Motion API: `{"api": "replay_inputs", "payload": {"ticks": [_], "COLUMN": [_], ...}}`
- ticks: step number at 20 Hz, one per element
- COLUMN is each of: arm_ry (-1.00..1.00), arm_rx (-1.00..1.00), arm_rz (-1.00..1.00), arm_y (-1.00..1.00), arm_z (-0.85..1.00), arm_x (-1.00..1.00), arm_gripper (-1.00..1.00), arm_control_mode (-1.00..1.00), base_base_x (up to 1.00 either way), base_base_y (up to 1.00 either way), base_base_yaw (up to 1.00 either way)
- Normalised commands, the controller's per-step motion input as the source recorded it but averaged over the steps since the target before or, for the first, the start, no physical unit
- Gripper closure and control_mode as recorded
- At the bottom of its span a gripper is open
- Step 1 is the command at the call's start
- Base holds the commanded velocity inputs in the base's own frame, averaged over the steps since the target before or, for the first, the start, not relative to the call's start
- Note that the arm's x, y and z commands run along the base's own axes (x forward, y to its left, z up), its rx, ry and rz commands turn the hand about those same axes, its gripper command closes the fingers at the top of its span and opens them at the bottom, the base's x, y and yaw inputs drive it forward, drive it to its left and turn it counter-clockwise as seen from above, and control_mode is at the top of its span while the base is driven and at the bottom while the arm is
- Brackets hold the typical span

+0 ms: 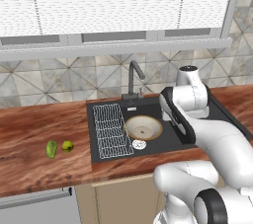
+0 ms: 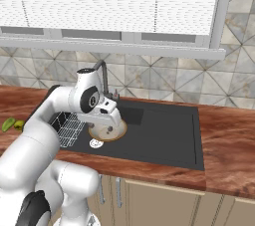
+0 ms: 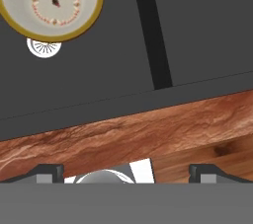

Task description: Remove the mango and pear from the sink. Then move the bowl and cup from the counter to the sink for washing.

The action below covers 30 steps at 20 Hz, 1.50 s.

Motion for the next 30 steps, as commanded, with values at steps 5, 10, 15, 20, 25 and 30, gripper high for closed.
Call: {"api": "replay_inputs", "payload": {"ticks": [5, 10, 15, 20, 25, 30], "arm_ry": [0.00, 0.00, 0.00, 0.00, 0.00, 0.00], "arm_rx": [0.00, 0.00, 0.00, 0.00, 0.00, 0.00], "arm_rz": [0.00, 0.00, 0.00, 0.00, 0.00, 0.00], "arm_y": [0.00, 0.00, 0.00, 0.00, 0.00, 0.00], "arm_z": [0.00, 0.00, 0.00, 0.00, 0.00, 0.00], "arm_x": [0.00, 0.00, 0.00, 0.00, 0.00, 0.00], "arm_gripper": [-1.00, -1.00, -1.00, -1.00, -1.00, -1.00], "arm_control_mode": [1.00, 1.00, 1.00, 1.00, 1.00, 1.00], "base_base_x": [0.00, -0.29, -0.36, -0.05, 0.00, 0.00], "base_base_y": [0.00, -0.08, -0.11, -0.17, -0.45, -0.51], "base_base_yaw": [0.00, 0.00, 0.00, 0.00, 0.01, 0.00]}}
